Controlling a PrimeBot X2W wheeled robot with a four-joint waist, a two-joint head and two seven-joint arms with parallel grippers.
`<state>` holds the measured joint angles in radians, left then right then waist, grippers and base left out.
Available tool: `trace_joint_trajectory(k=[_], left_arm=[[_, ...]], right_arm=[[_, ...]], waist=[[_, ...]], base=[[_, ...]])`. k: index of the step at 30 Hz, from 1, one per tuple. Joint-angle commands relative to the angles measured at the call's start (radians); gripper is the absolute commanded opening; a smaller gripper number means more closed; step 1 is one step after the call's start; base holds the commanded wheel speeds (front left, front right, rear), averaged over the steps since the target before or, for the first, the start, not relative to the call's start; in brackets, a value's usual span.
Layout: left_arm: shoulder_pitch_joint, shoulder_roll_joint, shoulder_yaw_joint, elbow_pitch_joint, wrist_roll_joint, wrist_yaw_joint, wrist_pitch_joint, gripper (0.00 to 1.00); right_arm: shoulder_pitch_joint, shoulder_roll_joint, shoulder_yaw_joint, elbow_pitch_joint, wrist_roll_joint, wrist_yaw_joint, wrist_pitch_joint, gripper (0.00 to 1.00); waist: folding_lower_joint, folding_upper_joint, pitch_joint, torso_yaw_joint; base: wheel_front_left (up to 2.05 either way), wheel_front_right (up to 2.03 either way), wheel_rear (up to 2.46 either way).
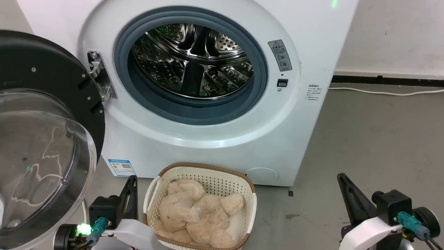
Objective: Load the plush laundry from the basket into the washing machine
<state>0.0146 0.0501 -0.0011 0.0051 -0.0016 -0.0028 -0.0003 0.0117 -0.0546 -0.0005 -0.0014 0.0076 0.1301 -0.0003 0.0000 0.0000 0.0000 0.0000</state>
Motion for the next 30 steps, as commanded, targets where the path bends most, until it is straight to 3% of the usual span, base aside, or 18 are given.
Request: trace_joint_trajectory(k=[1, 23, 24, 30], left_arm=[[-0.015, 0.000, 0.001, -0.005, 0.002, 0.003, 0.000, 0.00], [-0.015, 0.000, 0.001, -0.005, 0.002, 0.003, 0.000, 0.00], [-0.015, 0.000, 0.001, -0.005, 0.002, 0.003, 0.000, 1.00], [0.000, 0.000, -0.004, 0.000, -0.002, 0.001, -0.003, 1.00]], right_arm=[[-0.012, 0.004, 0.000, 0.001, -0.008, 0.001, 0.000, 0.00], [-0.012, 0.004, 0.000, 0.001, -0.008, 0.001, 0.000, 0.00], [-0.012, 0.004, 0.000, 0.001, -0.008, 0.001, 0.000, 1.00], [0.001, 0.000, -0.001, -0.001, 0.005, 0.000, -0.003, 1.00]], waist=[[0.0000, 0.0000, 0.000, 0.000], [0.0000, 0.0000, 0.000, 0.000], [0.0000, 0.0000, 0.000, 0.000], [0.0000, 0.0000, 0.000, 0.000]], base=[[0.00, 0.00, 0.00], [0.00, 0.00, 0.00], [0.00, 0.00, 0.00], [0.00, 0.00, 0.00]])
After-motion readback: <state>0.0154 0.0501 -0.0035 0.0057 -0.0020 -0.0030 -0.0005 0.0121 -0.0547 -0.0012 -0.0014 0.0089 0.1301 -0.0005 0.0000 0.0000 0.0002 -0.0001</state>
